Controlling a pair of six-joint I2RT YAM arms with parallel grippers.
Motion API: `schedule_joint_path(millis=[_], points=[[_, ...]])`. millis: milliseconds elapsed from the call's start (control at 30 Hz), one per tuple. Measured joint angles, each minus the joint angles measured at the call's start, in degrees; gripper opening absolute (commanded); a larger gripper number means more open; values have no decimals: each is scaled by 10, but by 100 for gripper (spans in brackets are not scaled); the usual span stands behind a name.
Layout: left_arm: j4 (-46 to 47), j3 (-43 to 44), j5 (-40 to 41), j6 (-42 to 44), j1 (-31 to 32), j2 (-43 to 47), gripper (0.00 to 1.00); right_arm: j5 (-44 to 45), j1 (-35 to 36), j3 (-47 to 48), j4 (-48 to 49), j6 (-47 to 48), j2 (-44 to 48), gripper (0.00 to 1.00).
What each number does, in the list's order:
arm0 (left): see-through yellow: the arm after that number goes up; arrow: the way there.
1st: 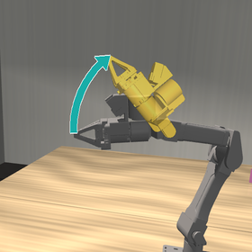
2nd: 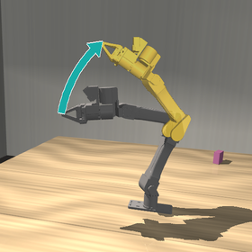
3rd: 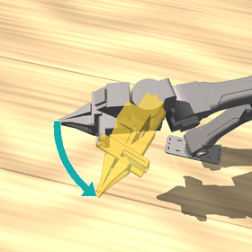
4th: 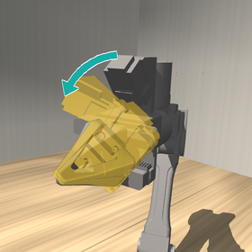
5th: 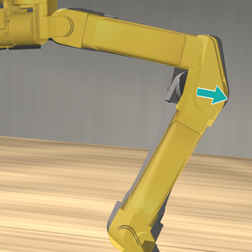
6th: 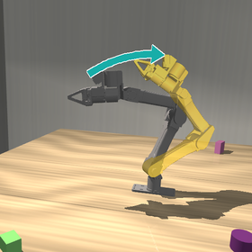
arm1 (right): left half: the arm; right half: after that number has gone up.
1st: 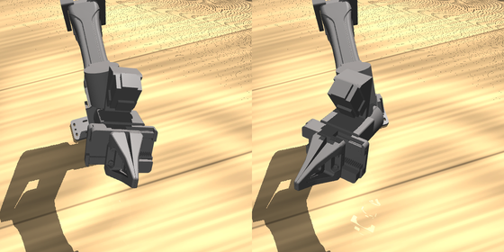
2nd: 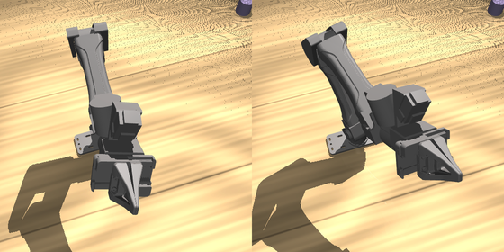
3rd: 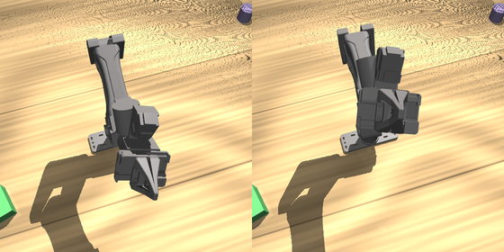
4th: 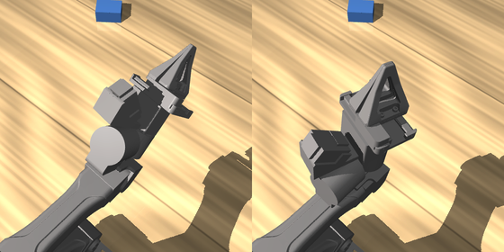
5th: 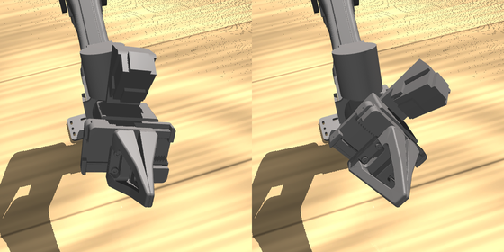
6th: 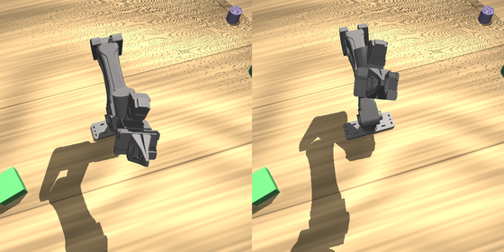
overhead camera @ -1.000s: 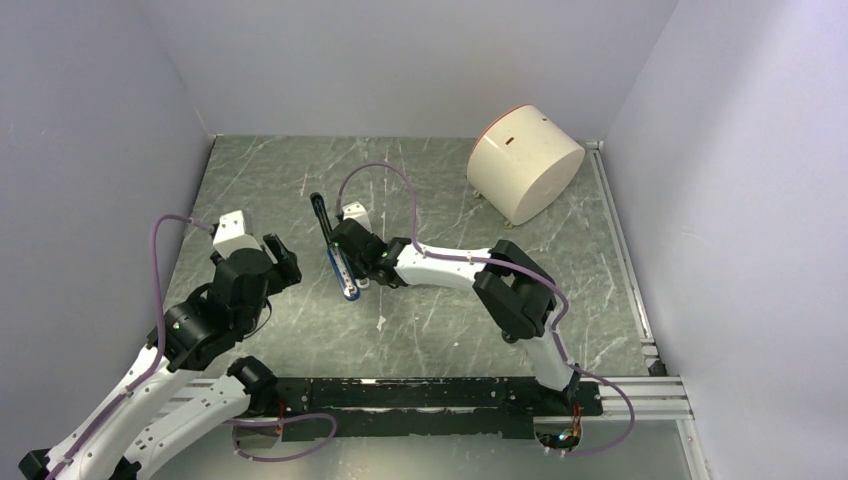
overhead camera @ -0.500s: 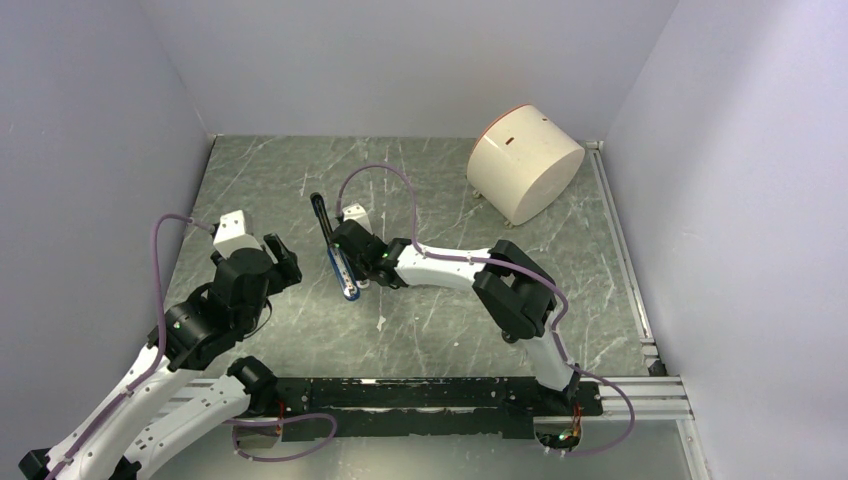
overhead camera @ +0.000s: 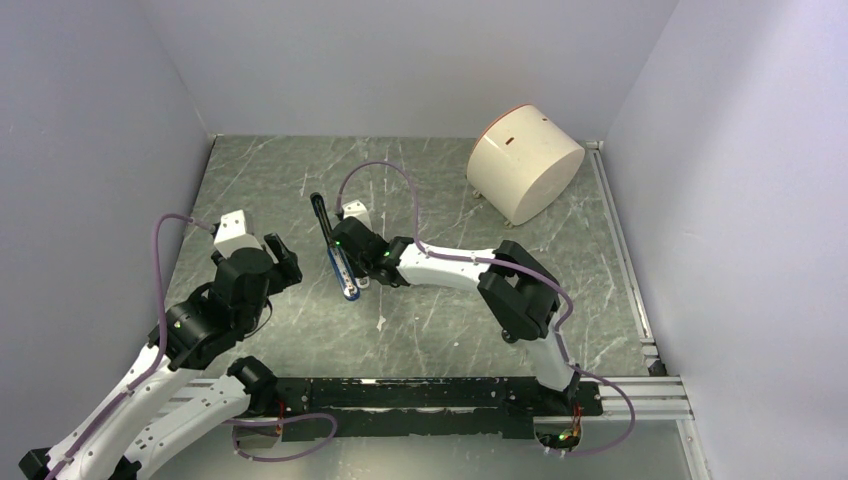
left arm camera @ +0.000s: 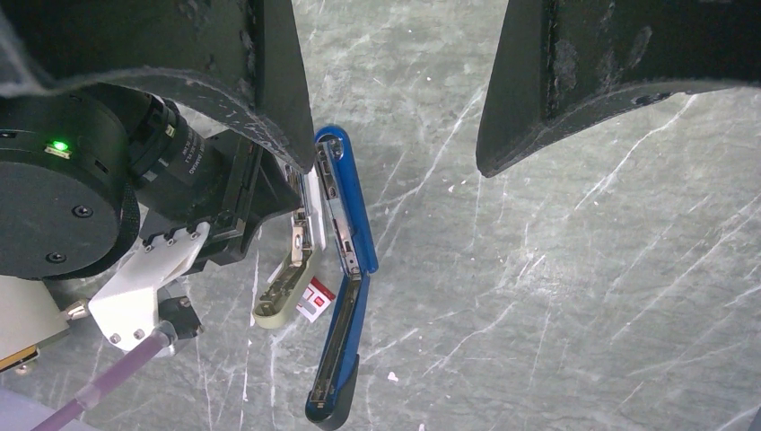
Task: Load the staples into the stapler
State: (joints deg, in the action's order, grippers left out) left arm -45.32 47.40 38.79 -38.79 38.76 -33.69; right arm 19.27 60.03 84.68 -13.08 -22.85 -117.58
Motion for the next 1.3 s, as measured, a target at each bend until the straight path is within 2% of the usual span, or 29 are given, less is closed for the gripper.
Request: schedule_joint_path(millis=[1300], points=[[0, 0, 0, 0, 0, 0, 72, -4, 0, 0, 0, 0, -13, 18]])
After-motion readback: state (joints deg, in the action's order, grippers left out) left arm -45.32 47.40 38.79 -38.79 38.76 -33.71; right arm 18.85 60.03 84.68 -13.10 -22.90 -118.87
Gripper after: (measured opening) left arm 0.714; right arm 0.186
